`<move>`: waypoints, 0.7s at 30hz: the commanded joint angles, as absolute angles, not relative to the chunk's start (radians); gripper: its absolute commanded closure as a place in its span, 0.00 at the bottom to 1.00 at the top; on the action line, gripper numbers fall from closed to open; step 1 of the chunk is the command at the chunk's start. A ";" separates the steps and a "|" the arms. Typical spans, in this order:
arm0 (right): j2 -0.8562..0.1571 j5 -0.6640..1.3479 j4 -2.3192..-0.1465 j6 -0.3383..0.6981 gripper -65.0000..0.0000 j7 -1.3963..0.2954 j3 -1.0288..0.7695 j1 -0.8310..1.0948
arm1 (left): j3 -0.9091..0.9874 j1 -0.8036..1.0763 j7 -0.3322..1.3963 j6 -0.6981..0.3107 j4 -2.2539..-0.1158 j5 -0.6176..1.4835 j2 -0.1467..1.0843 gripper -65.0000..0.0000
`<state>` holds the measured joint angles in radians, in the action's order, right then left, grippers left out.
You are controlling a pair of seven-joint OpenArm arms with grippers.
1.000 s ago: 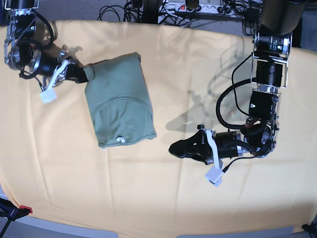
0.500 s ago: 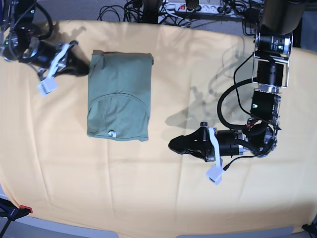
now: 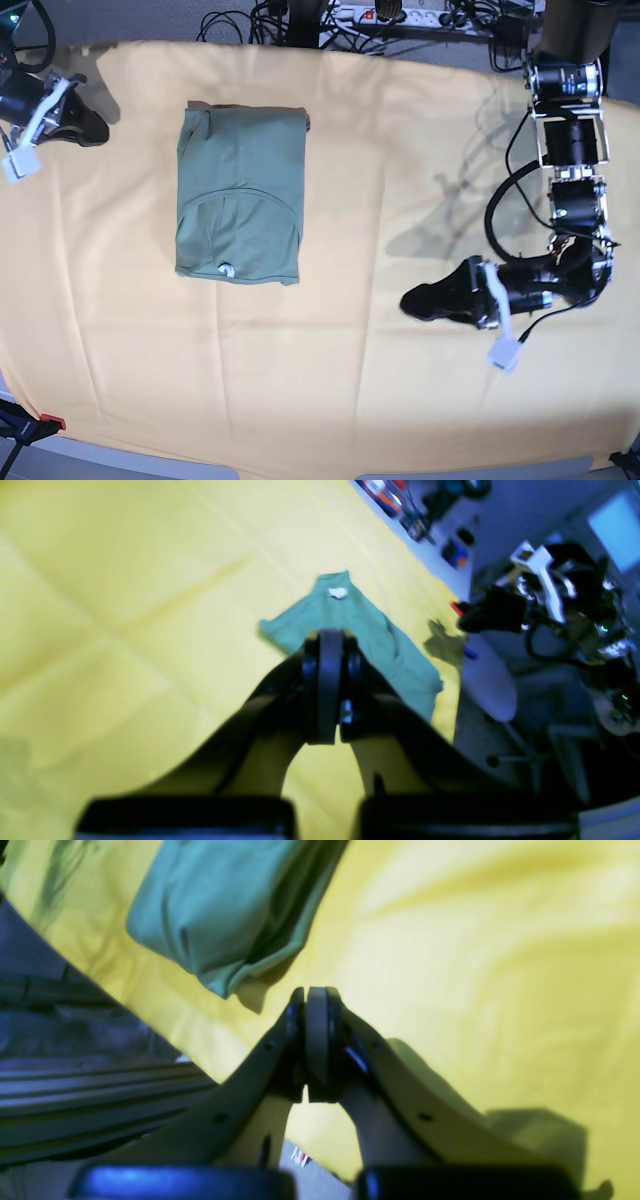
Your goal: Fold the T-shirt properly
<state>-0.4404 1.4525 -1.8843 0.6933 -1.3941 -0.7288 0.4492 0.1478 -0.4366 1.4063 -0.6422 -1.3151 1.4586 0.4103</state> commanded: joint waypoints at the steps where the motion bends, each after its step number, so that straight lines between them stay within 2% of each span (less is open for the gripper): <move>1: -0.460 1.484 -1.909 0.698 1.00 -1.366 -0.760 0.454 | 0.168 -0.440 1.396 -0.641 -1.354 1.484 0.449 1.00; 10: -0.460 1.484 -2.023 0.698 1.00 -1.366 -0.921 0.577 | 0.218 -0.166 1.396 -0.635 -1.741 1.484 0.659 1.00; 21: -0.460 1.484 -2.049 0.698 1.00 -1.356 -1.057 0.798 | 0.618 0.294 1.396 -0.591 -2.156 1.484 0.879 1.00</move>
<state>-0.4465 1.4670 -2.0373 0.6933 -1.3624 -1.0454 0.7910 0.6163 0.3016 1.4044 -0.5884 -2.1475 1.4673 0.8631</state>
